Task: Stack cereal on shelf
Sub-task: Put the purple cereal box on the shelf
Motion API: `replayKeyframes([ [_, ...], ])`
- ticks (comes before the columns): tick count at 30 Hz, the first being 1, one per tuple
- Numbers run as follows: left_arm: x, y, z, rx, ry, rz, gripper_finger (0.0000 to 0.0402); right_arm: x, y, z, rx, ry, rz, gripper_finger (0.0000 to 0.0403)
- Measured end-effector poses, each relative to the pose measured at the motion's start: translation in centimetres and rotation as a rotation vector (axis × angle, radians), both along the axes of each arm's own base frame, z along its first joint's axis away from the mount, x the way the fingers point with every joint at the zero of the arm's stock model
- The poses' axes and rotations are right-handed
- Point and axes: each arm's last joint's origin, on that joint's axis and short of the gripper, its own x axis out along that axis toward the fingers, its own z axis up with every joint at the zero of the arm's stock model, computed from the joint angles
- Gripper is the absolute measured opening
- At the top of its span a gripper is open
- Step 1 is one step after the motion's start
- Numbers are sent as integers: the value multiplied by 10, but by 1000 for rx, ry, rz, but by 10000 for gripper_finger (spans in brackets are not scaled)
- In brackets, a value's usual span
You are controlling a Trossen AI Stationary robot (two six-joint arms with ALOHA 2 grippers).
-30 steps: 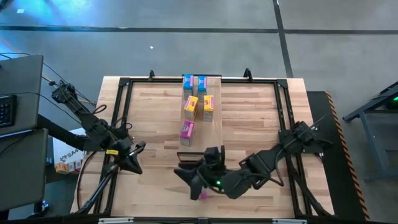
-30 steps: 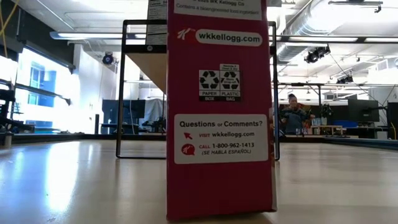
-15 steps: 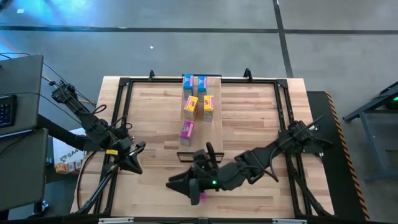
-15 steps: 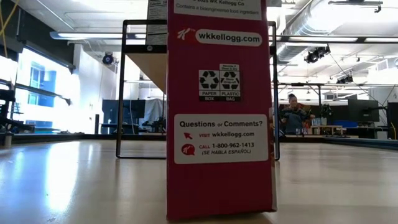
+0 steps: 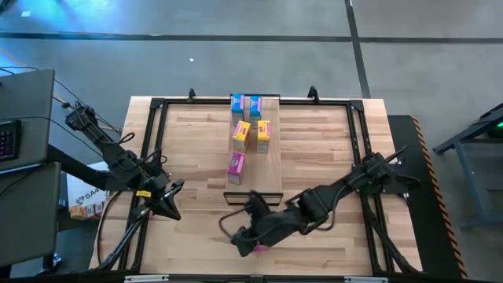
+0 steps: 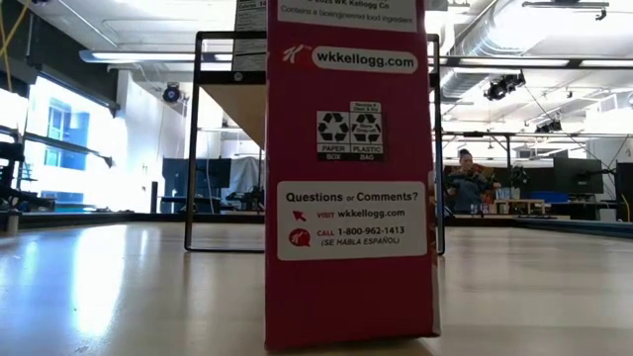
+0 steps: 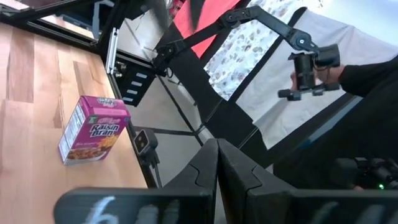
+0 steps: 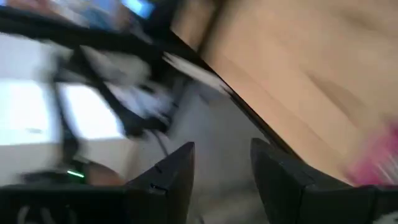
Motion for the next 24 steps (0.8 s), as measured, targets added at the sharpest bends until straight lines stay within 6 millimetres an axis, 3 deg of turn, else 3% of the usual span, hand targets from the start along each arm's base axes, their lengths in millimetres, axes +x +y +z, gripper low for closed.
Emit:
replayKeyframes([
  [4, 0, 0, -1, 5, 4, 10, 0, -4, 9, -27, 55, 227, 58, 154],
  [9, 1, 1, -1, 7, 1, 59, 0, -10, 20, -41, 44, 319, 38, 154],
  [20, 3, 4, 0, -12, 8, 142, 0, -10, 20, -42, -154, 217, 37, 153],
  [24, 5, 3, -2, -44, 47, 205, 0, -10, 18, -41, -246, 194, 85, 127],
])
